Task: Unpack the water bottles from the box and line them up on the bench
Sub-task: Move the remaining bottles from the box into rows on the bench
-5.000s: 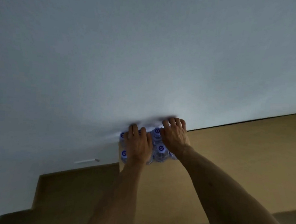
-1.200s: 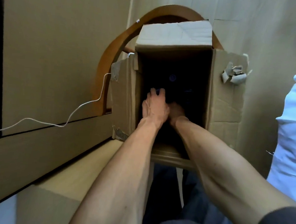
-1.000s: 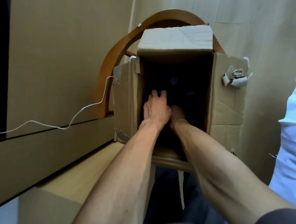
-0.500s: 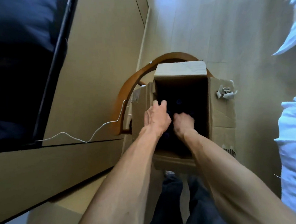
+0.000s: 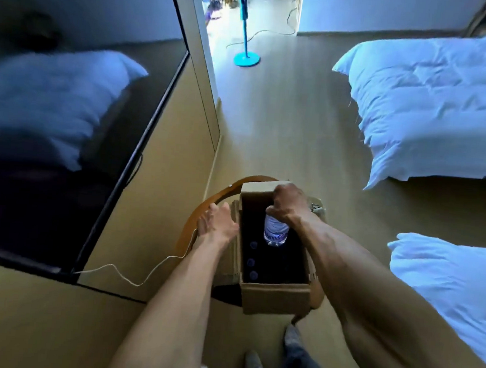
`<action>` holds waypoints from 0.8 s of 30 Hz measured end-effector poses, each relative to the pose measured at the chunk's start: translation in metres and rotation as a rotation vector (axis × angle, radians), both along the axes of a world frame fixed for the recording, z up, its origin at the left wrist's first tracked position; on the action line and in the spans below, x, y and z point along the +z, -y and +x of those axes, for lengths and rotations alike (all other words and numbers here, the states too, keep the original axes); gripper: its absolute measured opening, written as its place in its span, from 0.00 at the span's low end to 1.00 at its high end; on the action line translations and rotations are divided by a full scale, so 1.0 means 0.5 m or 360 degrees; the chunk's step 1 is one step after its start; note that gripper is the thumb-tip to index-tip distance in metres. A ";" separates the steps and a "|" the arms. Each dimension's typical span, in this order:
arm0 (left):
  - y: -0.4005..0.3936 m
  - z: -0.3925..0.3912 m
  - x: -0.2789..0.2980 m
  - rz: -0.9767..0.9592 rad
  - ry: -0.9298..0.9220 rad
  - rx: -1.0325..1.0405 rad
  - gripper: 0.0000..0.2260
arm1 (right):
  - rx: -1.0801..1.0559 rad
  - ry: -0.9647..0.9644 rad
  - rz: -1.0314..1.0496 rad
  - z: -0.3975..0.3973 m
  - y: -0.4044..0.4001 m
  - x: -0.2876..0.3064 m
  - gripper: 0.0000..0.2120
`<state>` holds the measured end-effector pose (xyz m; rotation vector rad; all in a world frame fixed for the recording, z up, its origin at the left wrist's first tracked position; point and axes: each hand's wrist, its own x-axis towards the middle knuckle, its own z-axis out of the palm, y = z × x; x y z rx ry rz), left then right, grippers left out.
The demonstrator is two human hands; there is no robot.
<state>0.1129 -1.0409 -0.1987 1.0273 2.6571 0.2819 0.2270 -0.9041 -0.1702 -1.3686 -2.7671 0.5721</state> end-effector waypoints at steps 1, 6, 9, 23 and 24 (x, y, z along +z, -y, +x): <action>0.011 0.002 0.012 0.0014 0.0014 0.0020 0.14 | -0.0007 -0.0060 0.0014 -0.006 0.010 0.026 0.12; 0.082 -0.007 0.065 0.0045 0.0007 0.0158 0.13 | 0.0110 -0.0323 -0.0035 -0.052 0.066 0.150 0.13; 0.133 -0.019 0.090 0.0117 0.0125 0.0495 0.13 | 0.0225 -0.0532 -0.0092 -0.086 0.097 0.209 0.10; 0.483 0.126 0.191 0.2513 0.1841 0.1819 0.26 | 0.0951 -0.1137 -0.0676 -0.113 0.461 0.344 0.07; 0.508 0.156 0.189 0.2617 0.1769 0.1864 0.25 | 0.0952 -0.1144 -0.0704 -0.098 0.495 0.337 0.07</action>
